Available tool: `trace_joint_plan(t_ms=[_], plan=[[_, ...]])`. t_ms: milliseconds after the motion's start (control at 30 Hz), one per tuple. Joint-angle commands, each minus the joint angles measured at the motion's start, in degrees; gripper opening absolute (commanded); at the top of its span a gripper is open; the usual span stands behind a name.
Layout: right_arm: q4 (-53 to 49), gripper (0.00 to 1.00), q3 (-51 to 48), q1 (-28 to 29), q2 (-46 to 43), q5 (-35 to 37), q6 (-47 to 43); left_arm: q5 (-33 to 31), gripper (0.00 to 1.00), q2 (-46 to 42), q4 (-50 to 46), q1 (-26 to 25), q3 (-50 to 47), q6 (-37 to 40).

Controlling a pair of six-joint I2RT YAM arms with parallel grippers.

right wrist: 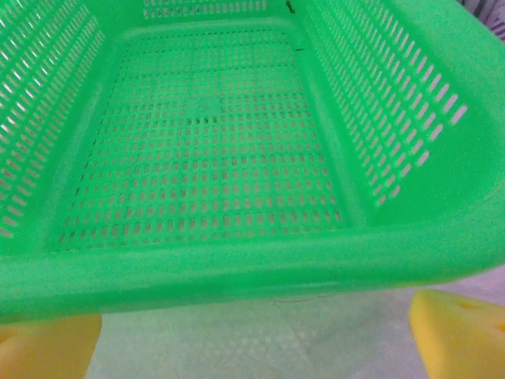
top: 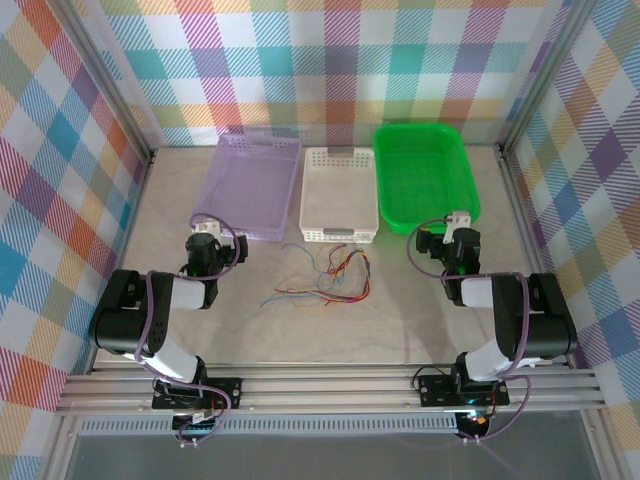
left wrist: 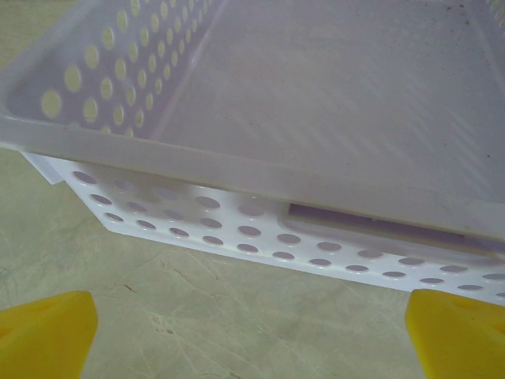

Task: Untangle the cables

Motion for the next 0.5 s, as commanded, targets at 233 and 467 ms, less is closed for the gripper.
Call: trace_joint_plan(t_ms=[233,467], plan=[[-19.5,1.00,3.8,-0.1,-14.2,-0.5,1.8,0.8,1.00,-0.6,2.3,0.4,0.2,0.3],[-27.2,1.00,2.3,0.1,-27.4,-7.0,8.8,0.8,1.00,-0.6,2.2,0.5,0.2,0.4]])
